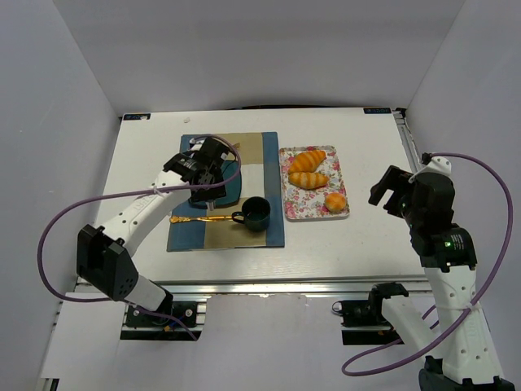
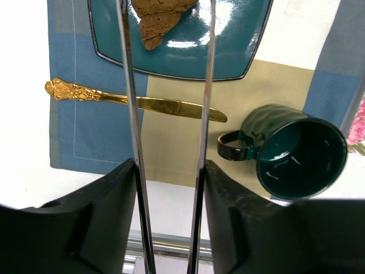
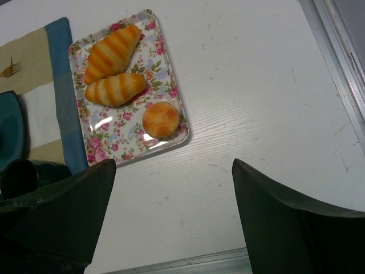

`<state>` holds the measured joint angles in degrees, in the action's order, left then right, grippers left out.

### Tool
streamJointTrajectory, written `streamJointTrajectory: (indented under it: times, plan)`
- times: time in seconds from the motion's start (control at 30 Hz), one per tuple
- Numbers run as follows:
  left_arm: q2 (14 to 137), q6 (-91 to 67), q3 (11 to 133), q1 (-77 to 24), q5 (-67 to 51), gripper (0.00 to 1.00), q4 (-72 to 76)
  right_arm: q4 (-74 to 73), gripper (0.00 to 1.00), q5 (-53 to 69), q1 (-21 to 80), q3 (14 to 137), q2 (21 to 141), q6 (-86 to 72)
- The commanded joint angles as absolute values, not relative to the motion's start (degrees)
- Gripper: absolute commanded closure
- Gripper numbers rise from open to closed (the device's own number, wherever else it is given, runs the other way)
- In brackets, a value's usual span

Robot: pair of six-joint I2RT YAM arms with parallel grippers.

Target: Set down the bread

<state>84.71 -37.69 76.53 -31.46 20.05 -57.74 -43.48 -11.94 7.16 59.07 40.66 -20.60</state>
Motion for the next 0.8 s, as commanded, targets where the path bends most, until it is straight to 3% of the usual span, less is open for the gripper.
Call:
streamJointTrajectory:
  times: [0.0,0.17,0.57,0.67,0.77]
  plan:
    - [84.8,-36.9,76.7,-30.9,19.6,0.41,-55.5,-41.7,0.11,-11.8,7.3,58.8,40.7,-20.4]
    - [84.9,-37.1,79.1,-30.8,19.6,0.34,-56.2,-41.6,0.11,-11.9,7.2,58.7,40.8,-20.3]
    - [82.4,-38.8,93.6,-27.0,28.7,0.47,-62.1,-40.4,0.11,-10.7,7.3,58.1,41.7,-20.3]
    - [83.3,-35.7,93.8,-20.6,29.4,0.47,-59.5,-40.2,0.11,-10.3,7.2,58.6,42.5,-20.1]
    - [85.2,-31.4,90.8,-8.0,27.0,0.47,-53.0,-40.0,0.11,-9.2,7.3,59.2,43.2,-20.0]
